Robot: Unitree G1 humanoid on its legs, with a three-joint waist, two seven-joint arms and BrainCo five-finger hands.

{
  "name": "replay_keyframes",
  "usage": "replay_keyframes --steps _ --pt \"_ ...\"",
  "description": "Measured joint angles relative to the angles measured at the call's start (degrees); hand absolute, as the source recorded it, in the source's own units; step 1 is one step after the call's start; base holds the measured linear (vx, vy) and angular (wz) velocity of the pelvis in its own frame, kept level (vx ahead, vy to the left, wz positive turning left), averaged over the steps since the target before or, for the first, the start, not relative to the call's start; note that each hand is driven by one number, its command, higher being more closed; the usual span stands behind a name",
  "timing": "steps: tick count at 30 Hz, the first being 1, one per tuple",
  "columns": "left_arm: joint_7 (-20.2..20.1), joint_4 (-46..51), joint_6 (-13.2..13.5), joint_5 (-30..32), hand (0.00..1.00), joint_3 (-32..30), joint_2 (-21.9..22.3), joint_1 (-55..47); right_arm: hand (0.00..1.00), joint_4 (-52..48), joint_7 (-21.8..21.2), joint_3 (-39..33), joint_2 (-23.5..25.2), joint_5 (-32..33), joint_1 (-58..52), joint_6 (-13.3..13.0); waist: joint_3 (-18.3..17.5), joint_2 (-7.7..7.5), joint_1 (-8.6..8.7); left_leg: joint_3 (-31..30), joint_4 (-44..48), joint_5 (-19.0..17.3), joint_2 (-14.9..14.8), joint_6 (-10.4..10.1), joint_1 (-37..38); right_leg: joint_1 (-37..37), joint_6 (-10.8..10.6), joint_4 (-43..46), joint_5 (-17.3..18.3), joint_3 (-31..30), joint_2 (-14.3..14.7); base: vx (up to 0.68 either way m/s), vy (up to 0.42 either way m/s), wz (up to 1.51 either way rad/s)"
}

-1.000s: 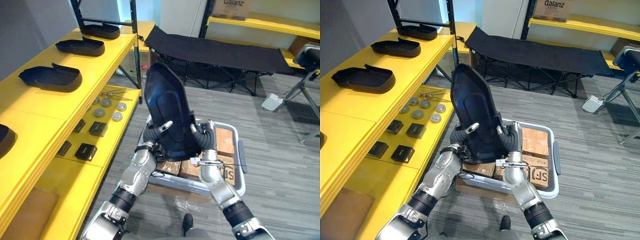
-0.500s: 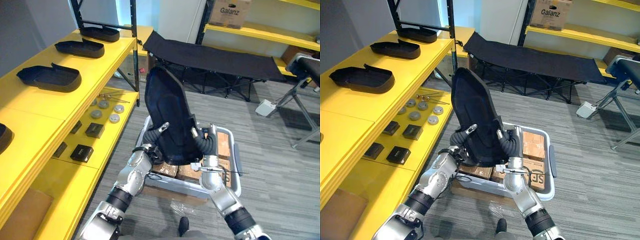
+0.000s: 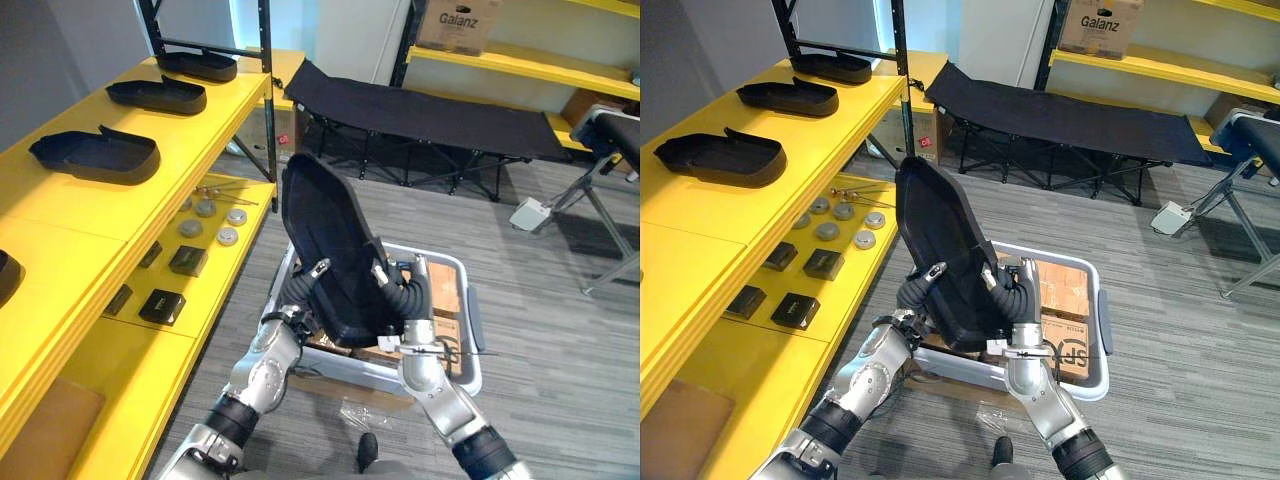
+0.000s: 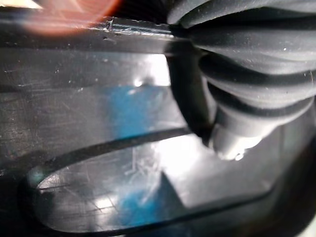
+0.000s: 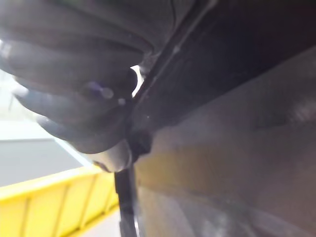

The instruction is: Walk over and take plastic housings, then place them on the shelf

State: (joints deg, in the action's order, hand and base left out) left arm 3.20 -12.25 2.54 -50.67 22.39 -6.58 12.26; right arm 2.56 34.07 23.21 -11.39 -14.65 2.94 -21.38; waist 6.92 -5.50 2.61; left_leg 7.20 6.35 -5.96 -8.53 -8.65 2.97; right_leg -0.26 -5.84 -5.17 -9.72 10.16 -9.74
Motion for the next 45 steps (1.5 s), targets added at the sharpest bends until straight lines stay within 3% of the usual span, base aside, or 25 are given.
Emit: replay_keyframes --steps 6,8,12,14,16,19,22,24,27,29,31,33,35,39,42,44,45 --pt "1.5 8.1 0.1 7.4 1.00 -2.1 0.9 -5.1 0.00 -5.6 -3.3 -0.3 1.6 5.0 -3.9 0.6 -1.5 2.09 -0.07 1.2 0.0 -0.3 -1.0 -0.4 0.1 -0.7 0.4 0.0 0.2 -0.2 1.0 0.01 -0.006 -0.10" --pt "3.2 9.9 1.0 11.7 1.00 -3.3 2.2 -5.7 0.00 -7.8 -6.4 -1.5 1.6 7.4 -4.4 2.6 -1.9 2.90 0.00 1.4 -0.2 -0.3 -1.0 -0.4 0.5 -0.5 0.3 0.1 0.1 -0.2 1.0 0.01 0.006 -0.05" --pt "9.3 13.1 5.3 23.8 1.00 -4.8 3.3 -5.8 0.00 -10.8 -14.6 -4.3 1.5 20.1 -4.9 5.6 -2.4 2.74 -0.14 1.9 -0.8 -0.3 -1.1 -0.5 1.9 0.4 0.5 0.0 0.4 -0.5 1.2 -0.01 0.016 -0.05" --pt "13.1 16.1 8.3 30.3 1.00 -7.5 3.9 -6.7 0.00 -13.6 -18.0 -6.3 1.6 27.6 -6.3 5.6 -2.5 2.63 -0.14 2.0 -0.9 -0.4 -1.1 -0.5 2.0 0.3 0.5 0.0 0.4 -0.5 1.2 -0.02 0.018 -0.05" --pt "15.7 18.1 10.1 33.6 1.00 -9.6 4.3 -7.7 0.00 -15.5 -16.3 -8.8 2.0 29.1 -7.7 4.5 -2.5 2.66 -0.15 2.1 -0.9 -0.4 -1.1 -0.5 2.0 0.3 0.5 0.0 0.4 -0.5 1.2 0.00 0.000 0.00" --pt "21.8 22.2 12.0 43.5 1.00 -13.6 4.8 -10.7 0.00 -20.8 -12.5 -16.8 4.7 32.9 -12.4 -0.1 -2.7 2.97 -0.09 2.4 -1.1 -0.4 -1.1 -0.5 2.2 0.3 0.4 0.1 0.4 -0.7 1.2 0.01 0.015 -0.03" --pt "26.3 23.6 12.2 51.1 1.00 -16.6 4.9 -14.1 0.00 -22.3 -15.0 -23.2 7.7 41.6 -19.2 -3.3 -3.5 3.30 0.30 3.2 -1.9 -0.5 -1.1 -0.5 3.0 0.2 0.0 0.3 0.3 -1.4 1.2 0.03 0.029 -0.12" --pt "28.3 23.6 12.3 53.7 1.00 -18.0 4.8 -15.9 0.00 -22.2 -17.7 -25.2 9.1 45.1 -22.5 -3.7 -3.9 3.51 1.19 4.1 -1.9 -0.8 -1.1 -0.5 3.1 -0.2 0.2 0.0 0.6 -2.1 1.3 0.01 0.029 -0.18" --pt "29.8 23.8 12.4 55.7 1.00 -19.6 4.9 -17.9 0.00 -21.2 -20.4 -27.1 10.0 46.0 -25.8 -3.7 -4.3 4.10 1.59 5.1 -1.8 -1.1 -1.0 -0.5 3.2 -0.7 0.2 0.0 0.5 -3.0 1.3 0.00 0.023 -0.21" --pt "29.0 24.2 14.1 55.2 1.00 -19.8 4.9 -19.2 0.00 -17.7 -23.2 -29.3 10.5 47.4 -27.7 -3.4 -4.4 4.16 1.75 5.7 -1.9 -1.2 -1.1 -0.5 3.5 -0.9 0.2 0.0 0.5 -3.7 1.5 0.00 0.015 -0.14" --pt "24.8 26.1 16.9 47.9 1.00 -19.8 5.0 -20.5 0.00 -12.5 -26.7 -31.3 10.9 47.7 -28.1 -3.3 -4.3 4.31 1.83 5.9 -1.9 -1.5 -1.1 -0.5 3.7 -0.9 0.1 0.0 0.5 -3.9 1.6 0.00 0.017 -0.08" --pt "22.9 27.5 18.5 43.7 1.00 -20.2 5.2 -21.6 0.00 -10.0 -30.0 -31.6 11.0 47.9 -28.1 -3.4 -4.3 4.62 1.76 5.9 -1.9 -1.6 -1.1 -0.5 3.8 -0.7 0.1 0.0 0.6 -3.9 1.6 0.00 0.000 0.00" --pt "22.4 28.5 19.7 42.6 1.00 -21.8 5.7 -23.3 0.00 -8.5 -34.1 -31.4 11.0 49.5 -27.1 -3.4 -4.3 4.97 1.13 5.7 -1.9 -1.7 -1.1 -0.5 3.8 -0.5 0.0 0.1 0.7 -3.7 1.5 0.00 0.021 0.05" --pt "22.6 31.1 20.0 42.6 1.00 -24.6 6.7 -26.0 0.00 -7.7 -38.2 -28.9 10.0 50.6 -23.8 -3.4 -3.7 5.65 0.17 2.1 -1.6 -1.7 -0.7 -0.3 2.9 1.8 -0.6 0.5 1.4 -0.1 0.6 -0.01 0.018 0.47" --pt "22.7 35.3 19.9 42.8 1.00 -26.7 7.1 -28.0 0.00 -6.0 -40.1 -21.6 8.0 49.6 -19.3 -3.0 -3.5 5.52 -2.24 -2.1 -1.5 -1.5 -0.2 0.0 2.0 3.8 -1.3 0.5 2.1 3.9 -0.1 0.00 0.011 0.76" --pt "22.7 40.0 19.8 44.5 1.00 -29.9 7.2 -30.5 0.00 -5.1 -40.4 -15.4 6.9 45.8 -13.1 -2.3 -3.1 5.17 -5.38 -7.1 -1.7 -0.5 1.5 0.4 -0.1 5.0 -1.9 0.6 2.4 8.4 -1.6 0.03 0.044 1.04" --pt "22.6 40.7 19.8 44.6 1.00 -30.5 7.2 -30.9 0.00 -5.0 -40.3 -14.8 6.9 45.5 -12.3 -2.2 -2.9 5.01 -5.72 -8.2 -1.6 -0.4 1.9 0.6 -0.4 5.4 -2.1 0.6 2.6 9.1 -1.9 0.02 0.044 0.82"
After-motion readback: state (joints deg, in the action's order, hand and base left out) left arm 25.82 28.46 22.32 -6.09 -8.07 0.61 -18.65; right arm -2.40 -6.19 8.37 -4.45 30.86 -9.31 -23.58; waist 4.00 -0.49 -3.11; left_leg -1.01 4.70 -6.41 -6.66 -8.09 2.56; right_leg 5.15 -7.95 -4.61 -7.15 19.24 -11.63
